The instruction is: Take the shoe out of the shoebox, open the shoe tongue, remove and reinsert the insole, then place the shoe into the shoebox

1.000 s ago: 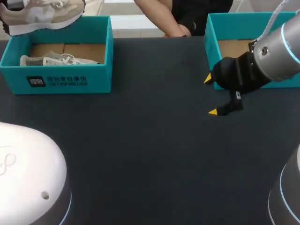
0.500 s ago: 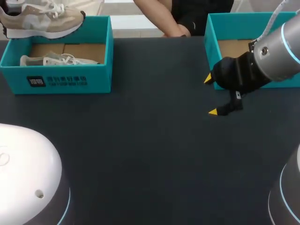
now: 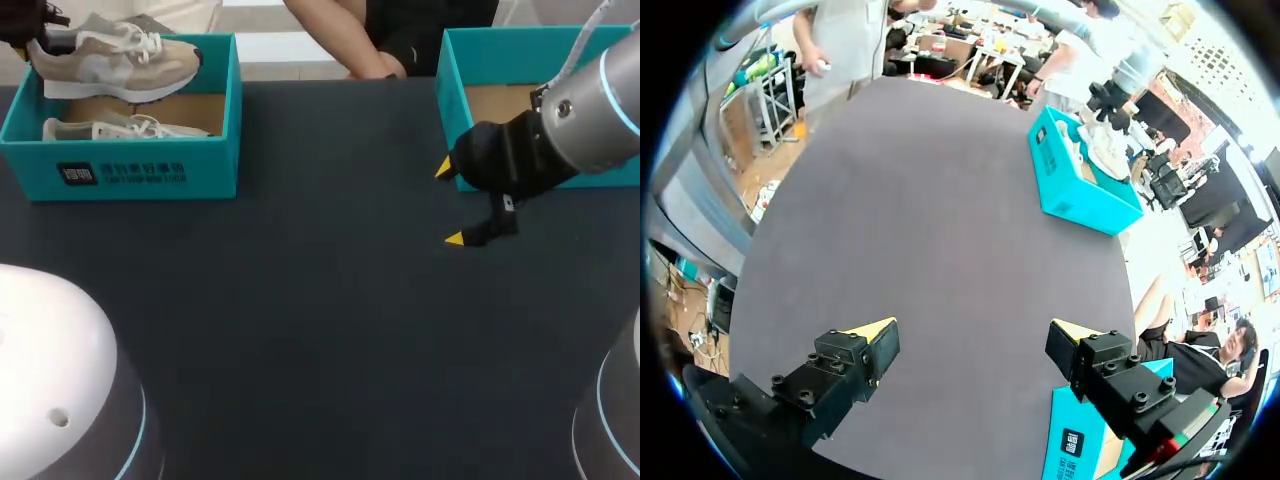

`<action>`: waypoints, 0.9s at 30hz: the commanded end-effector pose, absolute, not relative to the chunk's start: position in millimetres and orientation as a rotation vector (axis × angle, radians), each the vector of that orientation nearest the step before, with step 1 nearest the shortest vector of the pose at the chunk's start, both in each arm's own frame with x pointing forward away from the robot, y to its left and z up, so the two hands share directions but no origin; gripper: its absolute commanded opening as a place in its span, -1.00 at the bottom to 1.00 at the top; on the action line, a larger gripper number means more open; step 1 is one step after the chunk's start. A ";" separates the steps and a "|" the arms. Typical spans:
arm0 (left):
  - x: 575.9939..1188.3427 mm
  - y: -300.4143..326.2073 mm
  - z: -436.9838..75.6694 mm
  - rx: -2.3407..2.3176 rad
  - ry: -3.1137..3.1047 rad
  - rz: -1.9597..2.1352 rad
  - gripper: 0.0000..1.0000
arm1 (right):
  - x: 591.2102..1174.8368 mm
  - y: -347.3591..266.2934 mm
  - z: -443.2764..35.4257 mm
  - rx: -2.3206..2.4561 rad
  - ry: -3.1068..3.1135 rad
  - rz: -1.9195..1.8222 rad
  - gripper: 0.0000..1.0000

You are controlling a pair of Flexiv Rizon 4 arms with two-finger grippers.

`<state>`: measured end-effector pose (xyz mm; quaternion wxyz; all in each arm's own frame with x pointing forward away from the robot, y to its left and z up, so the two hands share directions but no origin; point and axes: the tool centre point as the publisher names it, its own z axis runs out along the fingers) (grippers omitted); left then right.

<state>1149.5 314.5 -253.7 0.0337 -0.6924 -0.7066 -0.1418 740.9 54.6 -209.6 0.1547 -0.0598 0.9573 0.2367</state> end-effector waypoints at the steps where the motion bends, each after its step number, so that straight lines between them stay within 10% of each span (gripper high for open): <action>1: 1170.2 314.3 -272.1 -2.137 -2.163 -0.398 -1.00 | 740.4 55.5 -210.7 -0.169 2.742 0.674 1.00; 27: 1184.9 304.0 -354.7 -2.109 -2.165 -0.305 -1.00 | 740.4 55.5 -210.7 -0.169 2.742 0.674 1.00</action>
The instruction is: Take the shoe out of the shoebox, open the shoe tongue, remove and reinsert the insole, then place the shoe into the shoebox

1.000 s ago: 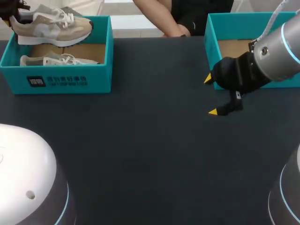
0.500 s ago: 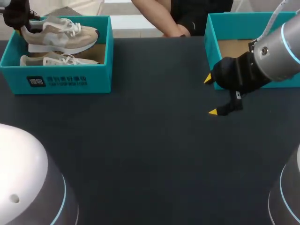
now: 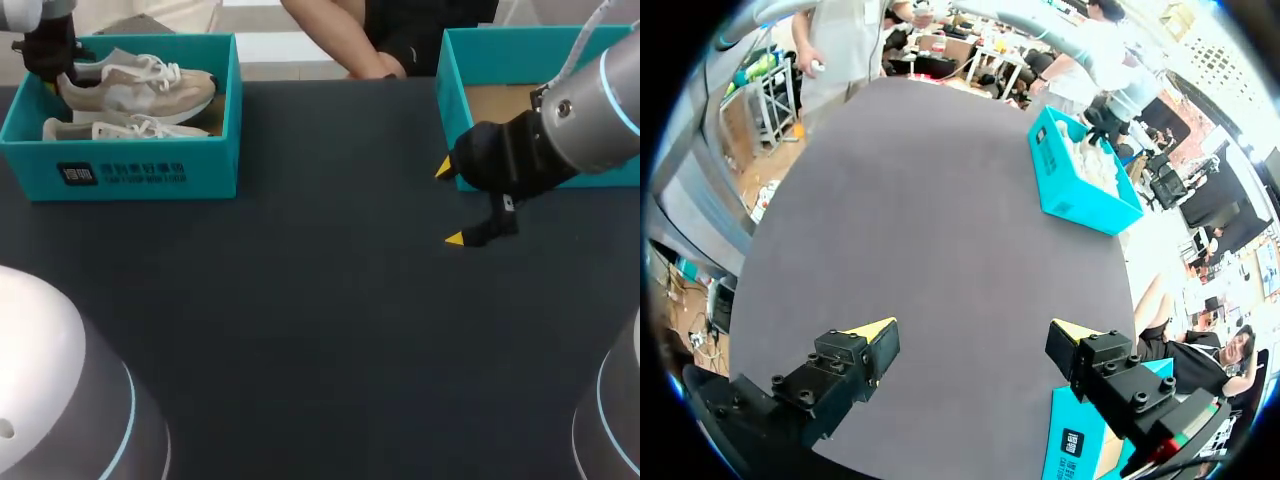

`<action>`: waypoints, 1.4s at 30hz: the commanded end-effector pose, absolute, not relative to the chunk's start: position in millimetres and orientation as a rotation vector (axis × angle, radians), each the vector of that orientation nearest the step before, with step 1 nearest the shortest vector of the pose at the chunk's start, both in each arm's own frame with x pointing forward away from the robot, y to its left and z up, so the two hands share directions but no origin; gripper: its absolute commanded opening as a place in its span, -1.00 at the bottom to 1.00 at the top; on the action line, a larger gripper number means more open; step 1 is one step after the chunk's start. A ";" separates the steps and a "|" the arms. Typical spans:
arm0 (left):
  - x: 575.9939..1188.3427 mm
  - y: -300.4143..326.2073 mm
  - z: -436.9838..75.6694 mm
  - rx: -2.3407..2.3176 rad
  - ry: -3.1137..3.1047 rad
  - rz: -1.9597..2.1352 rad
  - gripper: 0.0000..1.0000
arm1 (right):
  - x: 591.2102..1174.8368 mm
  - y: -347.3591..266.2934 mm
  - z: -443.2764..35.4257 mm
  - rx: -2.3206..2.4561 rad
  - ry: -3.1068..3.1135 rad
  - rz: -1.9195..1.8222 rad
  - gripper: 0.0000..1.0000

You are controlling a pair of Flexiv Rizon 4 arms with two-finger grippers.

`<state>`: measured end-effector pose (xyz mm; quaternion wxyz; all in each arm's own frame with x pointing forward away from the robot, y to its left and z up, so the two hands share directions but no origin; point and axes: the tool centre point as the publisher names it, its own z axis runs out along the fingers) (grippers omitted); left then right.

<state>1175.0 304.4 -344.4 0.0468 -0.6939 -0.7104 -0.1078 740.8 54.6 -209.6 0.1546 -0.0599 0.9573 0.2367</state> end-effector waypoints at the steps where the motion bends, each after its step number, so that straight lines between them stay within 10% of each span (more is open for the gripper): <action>1: 1185.1 303.2 -357.0 -2.111 -2.160 -0.300 -1.00 | 740.4 55.5 -210.7 -0.169 2.742 0.674 1.00; 7: 1185.0 299.7 -364.7 -2.128 -2.139 -0.286 -1.00 | 740.4 55.5 -210.7 -0.169 2.742 0.674 1.00; 9: 1185.4 299.6 -367.1 -2.131 -2.136 -0.280 -0.64 | 740.4 55.5 -210.7 -0.169 2.742 0.674 1.00; 23: 1188.1 295.4 -368.6 -2.136 -2.144 -0.245 -0.18 | 740.4 55.5 -210.7 -0.169 2.742 0.674 1.00; 27: 1186.1 294.3 -370.2 -2.136 -2.134 -0.239 0.34 | 740.4 55.5 -210.7 -0.169 2.742 0.674 1.00; 42: 1178.5 275.6 -320.1 -2.221 -2.192 -0.156 0.16 | 740.4 55.5 -210.7 -0.169 2.742 0.674 1.00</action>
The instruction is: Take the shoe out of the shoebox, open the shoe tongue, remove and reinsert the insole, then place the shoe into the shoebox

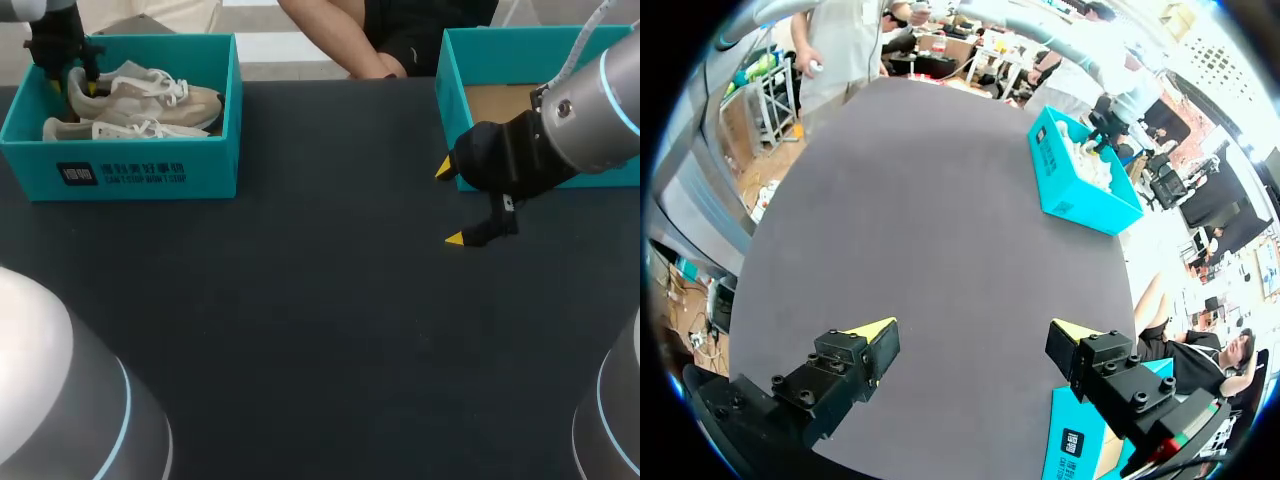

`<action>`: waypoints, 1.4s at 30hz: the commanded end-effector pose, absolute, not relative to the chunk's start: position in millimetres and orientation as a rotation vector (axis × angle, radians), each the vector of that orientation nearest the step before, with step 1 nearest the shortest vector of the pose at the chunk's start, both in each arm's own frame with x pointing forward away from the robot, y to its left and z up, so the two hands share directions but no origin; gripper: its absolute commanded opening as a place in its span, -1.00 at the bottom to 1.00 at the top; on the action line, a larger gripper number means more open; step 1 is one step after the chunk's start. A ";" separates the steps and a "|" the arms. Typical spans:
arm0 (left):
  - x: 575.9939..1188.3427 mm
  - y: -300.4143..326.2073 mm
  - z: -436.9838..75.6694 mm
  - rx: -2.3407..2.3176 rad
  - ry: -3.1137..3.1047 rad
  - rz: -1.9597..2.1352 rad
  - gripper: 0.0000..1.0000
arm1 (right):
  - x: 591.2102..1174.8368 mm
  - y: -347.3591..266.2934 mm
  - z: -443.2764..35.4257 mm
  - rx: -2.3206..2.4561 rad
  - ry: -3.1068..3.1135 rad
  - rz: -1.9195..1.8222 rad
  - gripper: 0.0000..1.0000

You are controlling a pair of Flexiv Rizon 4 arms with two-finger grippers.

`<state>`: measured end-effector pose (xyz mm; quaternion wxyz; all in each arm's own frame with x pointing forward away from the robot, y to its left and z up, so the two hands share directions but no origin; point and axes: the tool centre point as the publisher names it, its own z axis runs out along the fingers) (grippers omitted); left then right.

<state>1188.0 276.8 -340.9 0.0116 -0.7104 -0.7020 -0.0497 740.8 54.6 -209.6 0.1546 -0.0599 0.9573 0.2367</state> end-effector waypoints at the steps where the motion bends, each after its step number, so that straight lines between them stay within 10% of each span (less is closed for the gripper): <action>1: 1175.8 274.2 -314.9 -2.246 -2.191 -0.143 0.13 | 740.4 55.5 -210.7 -0.169 2.742 0.674 1.00; 20: 1065.7 264.5 -286.2 -2.218 -2.269 -0.111 0.01 | 740.4 55.5 -210.7 -0.169 2.742 0.674 1.00; 25: 1055.2 270.5 -282.2 -2.156 -2.305 -0.123 0.32 | 740.4 55.5 -210.7 -0.169 2.742 0.674 1.00; 27: 1056.6 272.3 -281.3 -2.115 -2.326 -0.156 1.00 | 740.4 55.5 -210.7 -0.169 2.742 0.674 1.00; 42: 1058.1 273.0 -281.9 -2.116 -2.319 -0.146 1.00 | 740.4 55.5 -210.7 -0.169 2.742 0.674 1.00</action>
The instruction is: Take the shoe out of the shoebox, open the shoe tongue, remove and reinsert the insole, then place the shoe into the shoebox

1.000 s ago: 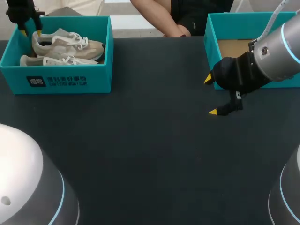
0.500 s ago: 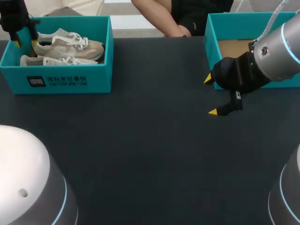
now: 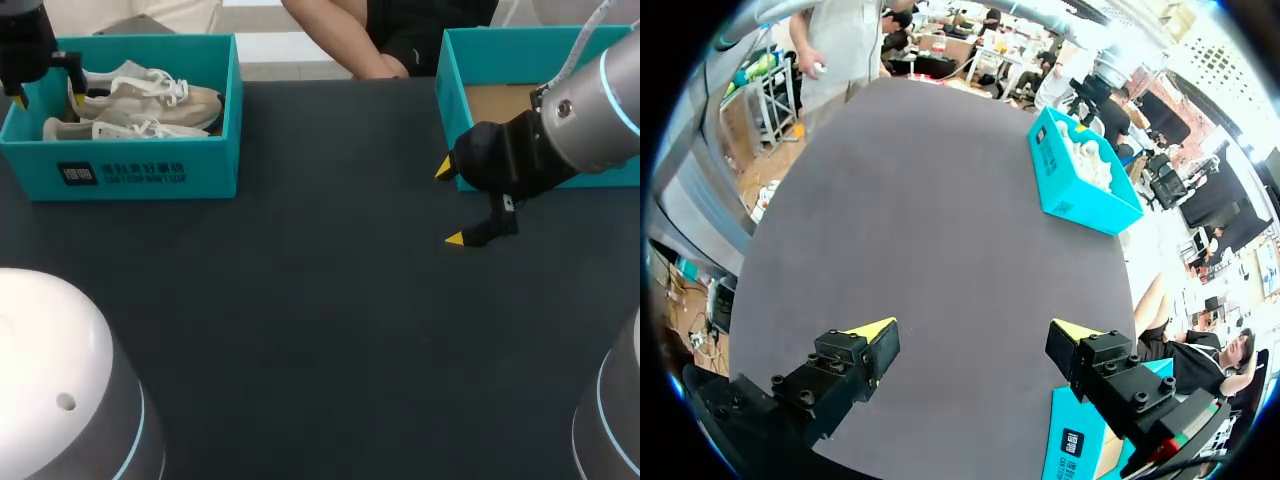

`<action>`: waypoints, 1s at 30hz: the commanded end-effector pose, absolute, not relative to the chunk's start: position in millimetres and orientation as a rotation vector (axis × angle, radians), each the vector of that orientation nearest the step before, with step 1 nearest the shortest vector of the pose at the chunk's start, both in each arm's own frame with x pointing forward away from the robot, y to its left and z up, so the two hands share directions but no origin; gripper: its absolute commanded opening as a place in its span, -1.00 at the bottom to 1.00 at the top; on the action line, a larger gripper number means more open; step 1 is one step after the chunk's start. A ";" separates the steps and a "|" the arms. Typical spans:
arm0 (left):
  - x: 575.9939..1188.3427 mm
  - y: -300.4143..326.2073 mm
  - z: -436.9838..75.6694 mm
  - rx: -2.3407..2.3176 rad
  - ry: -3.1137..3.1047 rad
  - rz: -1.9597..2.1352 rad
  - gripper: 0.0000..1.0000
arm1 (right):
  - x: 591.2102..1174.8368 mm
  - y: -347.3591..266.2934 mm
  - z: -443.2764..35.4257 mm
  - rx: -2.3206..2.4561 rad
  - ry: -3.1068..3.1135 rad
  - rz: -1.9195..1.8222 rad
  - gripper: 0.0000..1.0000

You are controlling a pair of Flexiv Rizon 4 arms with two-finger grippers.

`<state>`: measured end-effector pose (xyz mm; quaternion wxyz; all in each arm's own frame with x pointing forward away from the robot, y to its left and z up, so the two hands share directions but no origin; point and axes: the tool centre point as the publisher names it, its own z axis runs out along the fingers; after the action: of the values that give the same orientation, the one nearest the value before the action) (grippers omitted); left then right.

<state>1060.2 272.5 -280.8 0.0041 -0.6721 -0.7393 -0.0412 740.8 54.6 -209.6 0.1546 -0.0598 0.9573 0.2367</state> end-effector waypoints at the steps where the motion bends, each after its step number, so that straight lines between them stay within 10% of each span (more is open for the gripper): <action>1: 1058.2 273.1 -285.0 -2.127 -2.290 -0.119 1.00 | 740.4 55.5 -210.7 -0.169 2.742 0.674 1.00; 5: 1049.3 267.9 -295.1 -2.128 -2.270 -0.106 1.00 | 740.4 55.5 -210.7 -0.169 2.742 0.674 1.00; 7: 1045.6 266.4 -297.6 -2.140 -2.254 -0.085 0.50 | 740.4 55.5 -210.7 -0.169 2.742 0.674 1.00; 13: 1039.7 268.9 -300.0 -2.140 -2.251 -0.079 0.33 | 740.4 55.5 -210.7 -0.169 2.742 0.674 1.00; 30: 1029.5 286.8 -321.6 -2.080 -2.268 -0.062 0.71 | 740.4 55.5 -210.7 -0.169 2.742 0.674 1.00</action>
<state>1025.6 286.8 -314.7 0.0315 -0.6766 -0.7354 -0.0199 740.8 54.6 -209.6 0.1546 -0.0598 0.9573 0.2367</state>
